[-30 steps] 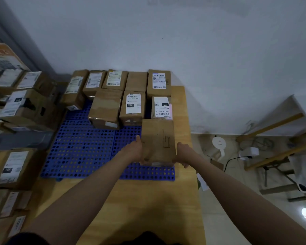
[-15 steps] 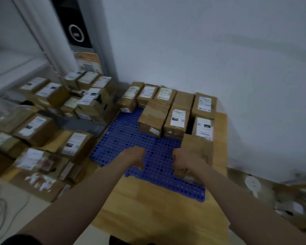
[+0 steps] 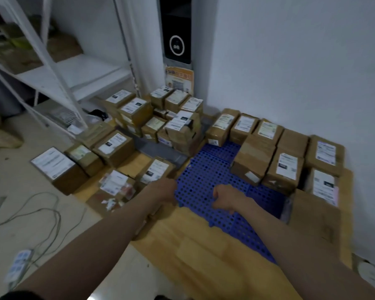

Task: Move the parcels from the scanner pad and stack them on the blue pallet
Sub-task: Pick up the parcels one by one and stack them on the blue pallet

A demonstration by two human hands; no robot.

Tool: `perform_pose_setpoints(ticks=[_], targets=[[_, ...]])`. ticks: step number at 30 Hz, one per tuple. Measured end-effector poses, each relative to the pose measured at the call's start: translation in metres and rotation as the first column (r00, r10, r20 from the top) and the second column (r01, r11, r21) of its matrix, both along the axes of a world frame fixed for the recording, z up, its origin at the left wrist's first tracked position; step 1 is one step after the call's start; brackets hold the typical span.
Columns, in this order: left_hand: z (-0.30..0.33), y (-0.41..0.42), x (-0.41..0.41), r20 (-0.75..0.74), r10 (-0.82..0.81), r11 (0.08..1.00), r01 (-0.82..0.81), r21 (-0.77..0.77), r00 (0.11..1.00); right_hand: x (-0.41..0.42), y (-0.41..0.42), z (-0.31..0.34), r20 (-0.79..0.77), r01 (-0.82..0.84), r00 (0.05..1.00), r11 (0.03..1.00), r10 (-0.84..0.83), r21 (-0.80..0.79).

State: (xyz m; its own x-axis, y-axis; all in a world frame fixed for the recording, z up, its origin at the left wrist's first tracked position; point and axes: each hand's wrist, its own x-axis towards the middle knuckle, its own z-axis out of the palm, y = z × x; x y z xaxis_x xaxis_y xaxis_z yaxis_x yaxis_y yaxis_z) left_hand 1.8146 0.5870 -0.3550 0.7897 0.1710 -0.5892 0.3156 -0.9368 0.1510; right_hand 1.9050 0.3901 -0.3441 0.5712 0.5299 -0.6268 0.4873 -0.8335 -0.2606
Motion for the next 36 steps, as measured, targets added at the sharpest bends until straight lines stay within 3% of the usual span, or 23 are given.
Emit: perform_pose_setpoints(ticks=[5,15,27,36], targets=[[0.001,0.063,-0.02,0.053,0.036,0.996,-0.04,0.075,0.998,-0.02,0.07,-0.001,0.001,-0.046,0.999,0.999,0.046,0.022],[0.016,0.162,-0.054,0.162,0.193,0.974,-0.208,0.085,0.968,-0.052,0.178,0.005,0.043,-0.166,0.985,0.985,0.164,0.048],[-0.019,0.22,-0.1,0.049,0.418,0.893,-0.42,0.161,0.907,-0.081,0.263,-0.025,-0.049,-0.175,0.982,0.978,0.182,0.109],[-0.047,0.233,-0.092,-0.007,0.412,0.905,-0.409,0.116,0.911,-0.082,0.286,-0.047,-0.028,-0.153,0.988,0.987,0.155,0.051]])
